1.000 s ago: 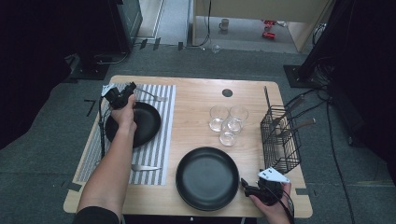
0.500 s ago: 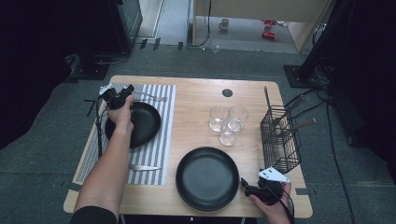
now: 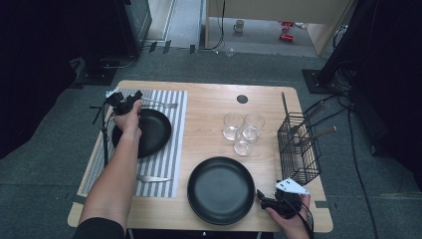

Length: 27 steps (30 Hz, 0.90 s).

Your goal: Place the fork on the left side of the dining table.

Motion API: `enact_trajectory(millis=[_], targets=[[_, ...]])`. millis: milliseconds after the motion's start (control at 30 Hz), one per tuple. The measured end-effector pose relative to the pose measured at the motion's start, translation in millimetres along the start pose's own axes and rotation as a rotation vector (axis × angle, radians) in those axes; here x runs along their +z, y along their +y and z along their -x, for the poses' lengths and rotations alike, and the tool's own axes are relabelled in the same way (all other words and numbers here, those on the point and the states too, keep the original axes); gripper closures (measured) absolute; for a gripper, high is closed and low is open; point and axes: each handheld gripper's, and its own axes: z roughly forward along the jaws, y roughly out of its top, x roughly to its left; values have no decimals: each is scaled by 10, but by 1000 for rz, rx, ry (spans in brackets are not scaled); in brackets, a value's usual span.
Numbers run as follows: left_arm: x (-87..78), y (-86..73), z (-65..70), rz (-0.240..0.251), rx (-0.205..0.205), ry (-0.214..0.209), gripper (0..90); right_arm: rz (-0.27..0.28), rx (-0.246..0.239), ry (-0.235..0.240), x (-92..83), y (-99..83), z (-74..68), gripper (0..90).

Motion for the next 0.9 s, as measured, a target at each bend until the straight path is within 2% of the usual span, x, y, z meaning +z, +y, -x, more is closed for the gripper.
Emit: enact_trajectory(millis=[100,133,233,333,900], targets=[[4,6,1,-7,2,14,506,0,0,0,0,0,0,168],[3,7,-4,-5,9,12,524,0,0,0,0,0,0,168],[-3,20,-11,-5,17,32,504,0,0,0,0,0,0,168],[-5,23,-28,-12,14,36,493,0,0,-1,0,0,0,168],[-48,131,-64,33,21,43,470,0,-1,-1,1,0,-1,168]])
